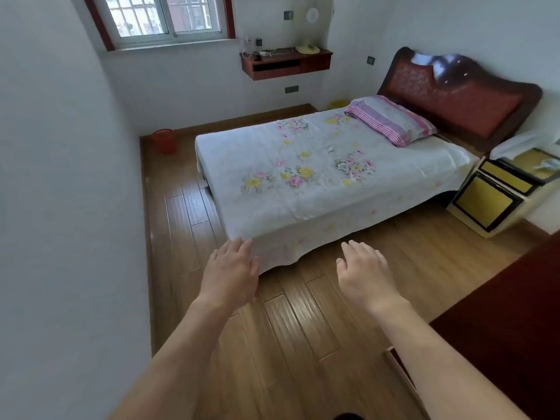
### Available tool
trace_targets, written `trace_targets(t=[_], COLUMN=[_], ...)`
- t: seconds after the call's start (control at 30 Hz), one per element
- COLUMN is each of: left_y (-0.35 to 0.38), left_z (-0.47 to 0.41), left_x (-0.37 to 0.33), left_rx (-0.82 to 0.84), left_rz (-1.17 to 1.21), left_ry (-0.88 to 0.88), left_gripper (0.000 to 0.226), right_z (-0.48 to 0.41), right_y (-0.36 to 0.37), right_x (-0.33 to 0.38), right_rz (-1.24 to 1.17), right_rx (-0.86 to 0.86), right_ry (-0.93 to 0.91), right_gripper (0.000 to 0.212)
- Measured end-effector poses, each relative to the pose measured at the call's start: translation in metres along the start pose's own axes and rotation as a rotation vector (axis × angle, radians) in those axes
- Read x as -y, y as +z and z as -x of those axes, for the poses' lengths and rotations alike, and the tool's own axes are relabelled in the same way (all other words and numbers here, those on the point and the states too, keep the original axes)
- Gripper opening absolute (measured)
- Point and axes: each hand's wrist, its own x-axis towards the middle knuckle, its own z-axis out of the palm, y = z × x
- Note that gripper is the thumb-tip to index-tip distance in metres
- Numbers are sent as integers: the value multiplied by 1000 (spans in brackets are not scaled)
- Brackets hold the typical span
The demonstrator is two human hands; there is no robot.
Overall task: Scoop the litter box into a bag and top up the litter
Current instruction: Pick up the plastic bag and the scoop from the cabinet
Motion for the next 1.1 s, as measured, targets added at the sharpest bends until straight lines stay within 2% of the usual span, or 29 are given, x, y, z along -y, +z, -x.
trace_targets(t=[0.53, 0.73, 1.1], left_y=[31, 37, 71], left_z=[-161, -236, -432], left_x=[-109, -138, -155], left_rx=[120, 171, 253], left_rz=[47, -3, -15], left_ry=[-8, 93, 354], left_gripper=[43, 45, 47], right_z=[-144, -203, -342], right_y=[-15, -25, -27], right_x=[-108, -142, -173], right_rz=[-30, -32, -10], right_rx=[21, 34, -37], right_ry=[33, 99, 330], right_gripper=[46, 44, 44])
